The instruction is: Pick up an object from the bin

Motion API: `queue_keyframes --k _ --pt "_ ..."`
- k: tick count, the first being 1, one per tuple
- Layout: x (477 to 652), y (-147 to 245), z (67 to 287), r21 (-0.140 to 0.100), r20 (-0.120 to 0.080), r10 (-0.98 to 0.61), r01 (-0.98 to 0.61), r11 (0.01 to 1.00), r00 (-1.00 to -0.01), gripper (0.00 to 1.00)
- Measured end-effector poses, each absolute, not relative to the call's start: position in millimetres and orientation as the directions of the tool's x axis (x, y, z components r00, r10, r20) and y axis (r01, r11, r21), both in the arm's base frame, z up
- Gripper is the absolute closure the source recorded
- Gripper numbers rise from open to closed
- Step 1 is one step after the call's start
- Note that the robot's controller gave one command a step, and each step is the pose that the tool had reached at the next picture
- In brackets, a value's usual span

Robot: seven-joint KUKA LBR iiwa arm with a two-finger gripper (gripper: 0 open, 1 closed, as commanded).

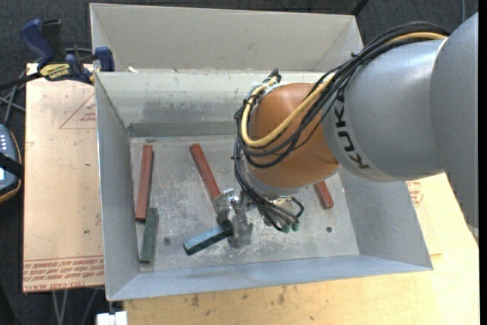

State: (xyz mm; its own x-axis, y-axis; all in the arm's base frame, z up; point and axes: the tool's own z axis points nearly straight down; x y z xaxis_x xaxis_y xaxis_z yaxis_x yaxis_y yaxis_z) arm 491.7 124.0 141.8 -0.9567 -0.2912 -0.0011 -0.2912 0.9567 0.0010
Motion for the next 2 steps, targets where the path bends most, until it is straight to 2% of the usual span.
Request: queue_keyframes --k 1,2 --pt "491.8 124.0 141.8 0.001 -0.001 -0.291 -0.291 0.957 -0.957 1.0" --pt "500.5 119.1 234.2 0.001 -0.003 -0.28 -0.28 0.96 -0.96 1.0"
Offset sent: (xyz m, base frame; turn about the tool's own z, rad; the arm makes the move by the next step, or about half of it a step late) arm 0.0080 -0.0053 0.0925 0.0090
